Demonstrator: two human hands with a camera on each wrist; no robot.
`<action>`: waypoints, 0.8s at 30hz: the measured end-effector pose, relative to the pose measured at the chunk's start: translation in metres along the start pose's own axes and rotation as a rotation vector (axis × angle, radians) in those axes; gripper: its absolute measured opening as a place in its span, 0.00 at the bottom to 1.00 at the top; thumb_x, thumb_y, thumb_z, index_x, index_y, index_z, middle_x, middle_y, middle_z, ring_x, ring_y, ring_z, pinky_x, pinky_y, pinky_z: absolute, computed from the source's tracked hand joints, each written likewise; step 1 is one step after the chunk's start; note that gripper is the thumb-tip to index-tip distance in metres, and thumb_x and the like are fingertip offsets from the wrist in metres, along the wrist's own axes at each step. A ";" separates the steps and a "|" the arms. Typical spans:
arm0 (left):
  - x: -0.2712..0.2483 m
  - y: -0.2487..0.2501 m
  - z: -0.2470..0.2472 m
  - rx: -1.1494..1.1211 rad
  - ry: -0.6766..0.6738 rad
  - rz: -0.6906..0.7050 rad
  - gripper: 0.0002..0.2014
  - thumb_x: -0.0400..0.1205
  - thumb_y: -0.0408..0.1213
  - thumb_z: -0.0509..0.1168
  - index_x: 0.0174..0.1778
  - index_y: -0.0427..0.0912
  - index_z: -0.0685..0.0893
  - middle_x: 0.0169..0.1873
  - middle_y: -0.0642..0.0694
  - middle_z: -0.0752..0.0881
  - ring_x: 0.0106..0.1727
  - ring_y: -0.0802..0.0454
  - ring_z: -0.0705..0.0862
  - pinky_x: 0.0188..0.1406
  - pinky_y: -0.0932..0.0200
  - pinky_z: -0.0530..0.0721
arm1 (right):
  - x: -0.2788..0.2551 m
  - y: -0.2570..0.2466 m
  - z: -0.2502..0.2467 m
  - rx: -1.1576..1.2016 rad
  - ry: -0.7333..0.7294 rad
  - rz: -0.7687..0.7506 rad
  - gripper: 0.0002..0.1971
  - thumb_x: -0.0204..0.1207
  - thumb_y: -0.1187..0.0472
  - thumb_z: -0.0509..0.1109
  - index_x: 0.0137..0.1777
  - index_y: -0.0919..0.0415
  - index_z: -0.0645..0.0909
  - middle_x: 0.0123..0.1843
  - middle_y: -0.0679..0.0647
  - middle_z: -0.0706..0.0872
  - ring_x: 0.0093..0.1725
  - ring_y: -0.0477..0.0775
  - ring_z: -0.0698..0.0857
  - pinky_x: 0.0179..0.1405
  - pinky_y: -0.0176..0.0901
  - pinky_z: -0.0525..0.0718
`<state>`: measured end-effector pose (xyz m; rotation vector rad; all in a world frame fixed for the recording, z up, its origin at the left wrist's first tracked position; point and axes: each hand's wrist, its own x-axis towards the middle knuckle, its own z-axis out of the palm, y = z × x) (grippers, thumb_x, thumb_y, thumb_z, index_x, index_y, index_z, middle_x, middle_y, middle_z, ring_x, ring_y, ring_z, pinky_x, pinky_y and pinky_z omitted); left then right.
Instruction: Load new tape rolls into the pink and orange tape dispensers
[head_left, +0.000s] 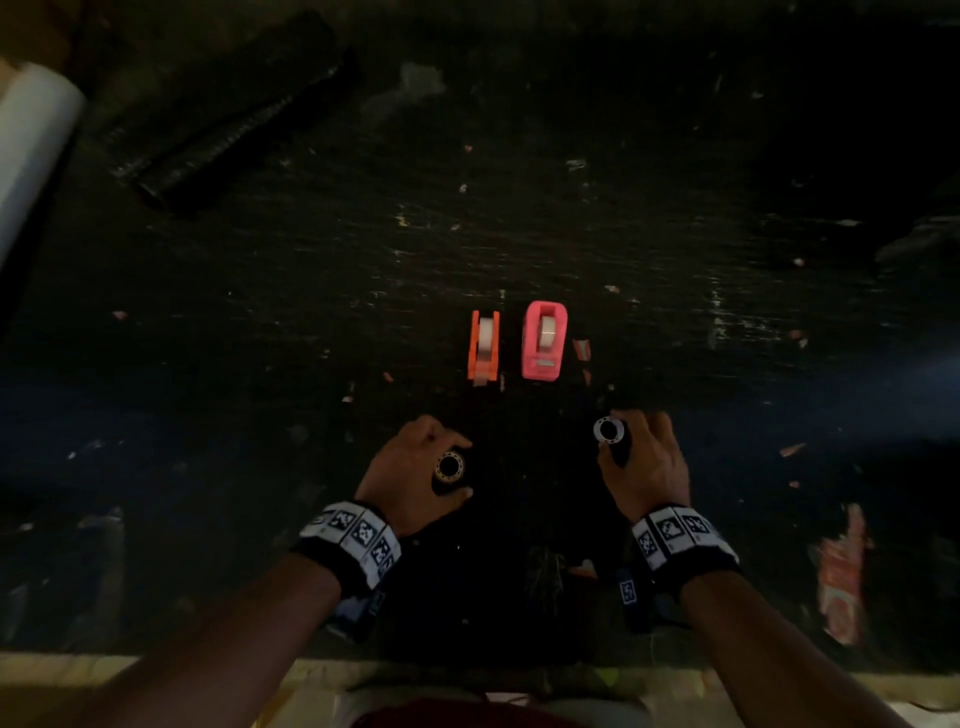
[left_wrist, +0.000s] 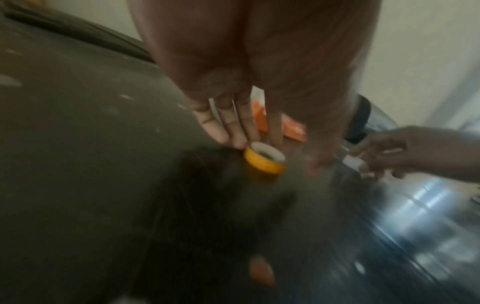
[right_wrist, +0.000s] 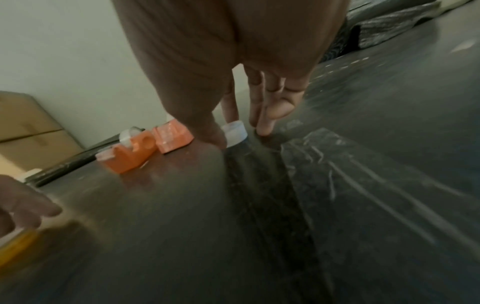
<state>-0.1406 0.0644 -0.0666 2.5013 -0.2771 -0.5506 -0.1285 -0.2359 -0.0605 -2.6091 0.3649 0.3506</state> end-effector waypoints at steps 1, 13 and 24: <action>-0.001 0.000 0.002 -0.015 -0.012 -0.006 0.24 0.73 0.52 0.77 0.65 0.57 0.84 0.61 0.53 0.78 0.63 0.53 0.79 0.65 0.49 0.84 | -0.001 -0.004 0.001 0.001 0.003 -0.015 0.21 0.73 0.61 0.75 0.67 0.54 0.80 0.63 0.60 0.78 0.57 0.68 0.85 0.47 0.55 0.85; 0.017 -0.035 -0.060 0.083 0.210 -0.148 0.22 0.71 0.32 0.80 0.62 0.39 0.89 0.60 0.36 0.86 0.63 0.36 0.84 0.68 0.45 0.81 | -0.007 -0.156 0.061 0.029 -0.219 -0.392 0.19 0.76 0.57 0.74 0.67 0.56 0.81 0.72 0.55 0.77 0.60 0.61 0.87 0.56 0.54 0.87; 0.001 -0.063 -0.066 0.089 0.173 -0.192 0.31 0.73 0.41 0.80 0.73 0.52 0.80 0.68 0.46 0.80 0.70 0.45 0.79 0.71 0.44 0.82 | -0.007 -0.180 0.085 -0.074 -0.288 -0.364 0.29 0.75 0.54 0.75 0.75 0.52 0.72 0.75 0.55 0.75 0.67 0.62 0.84 0.60 0.58 0.87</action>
